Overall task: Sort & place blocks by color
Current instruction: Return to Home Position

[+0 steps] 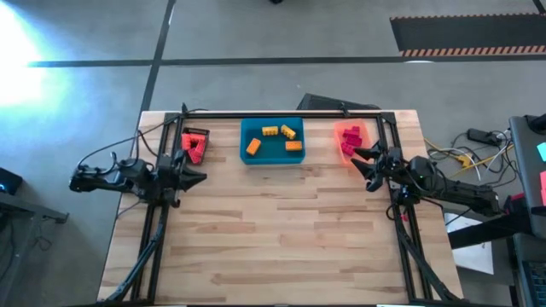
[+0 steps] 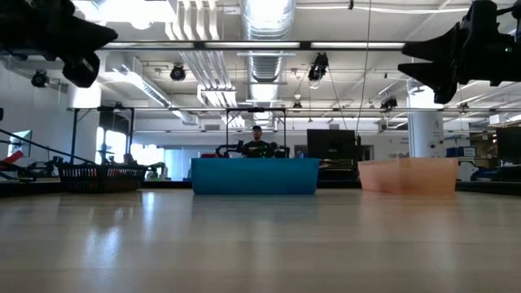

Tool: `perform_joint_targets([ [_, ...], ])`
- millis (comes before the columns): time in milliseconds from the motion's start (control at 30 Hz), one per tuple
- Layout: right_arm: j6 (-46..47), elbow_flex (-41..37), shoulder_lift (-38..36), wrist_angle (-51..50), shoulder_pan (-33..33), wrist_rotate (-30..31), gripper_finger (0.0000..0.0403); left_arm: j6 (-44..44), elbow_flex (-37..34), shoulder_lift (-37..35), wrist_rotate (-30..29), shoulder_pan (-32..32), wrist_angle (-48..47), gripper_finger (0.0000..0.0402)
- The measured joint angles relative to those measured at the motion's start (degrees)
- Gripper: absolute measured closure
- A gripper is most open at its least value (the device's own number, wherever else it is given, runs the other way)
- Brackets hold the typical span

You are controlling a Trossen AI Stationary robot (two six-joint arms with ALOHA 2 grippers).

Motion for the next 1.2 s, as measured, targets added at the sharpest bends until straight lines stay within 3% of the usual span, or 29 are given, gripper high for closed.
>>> perform_joint_targets([
  [200, 1.09, 0.0, 0.56, -2.56, -0.02, 3.91, 0.0202, -0.29, -3.99, -0.43, 0.01, 0.08, 1.08, 0.0401],
  [400, 9.49, -0.02, 0.67, -8.68, -0.04, 10.27, 0.0202, -0.29, -11.53, -0.48, 2.11, 0.08, 11.72, 0.0401],
  [533, 8.6, -0.02, 0.9, -8.83, -0.04, 10.35, 0.0202, 1.43, -12.0, -0.15, 4.74, 0.06, 14.18, 0.0401],
  [1200, 8.51, -0.09, 0.98, -9.05, -0.04, 10.34, 0.0202, 1.14, -12.09, 2.52, 4.79, 0.06, 13.89, 0.0401],
])
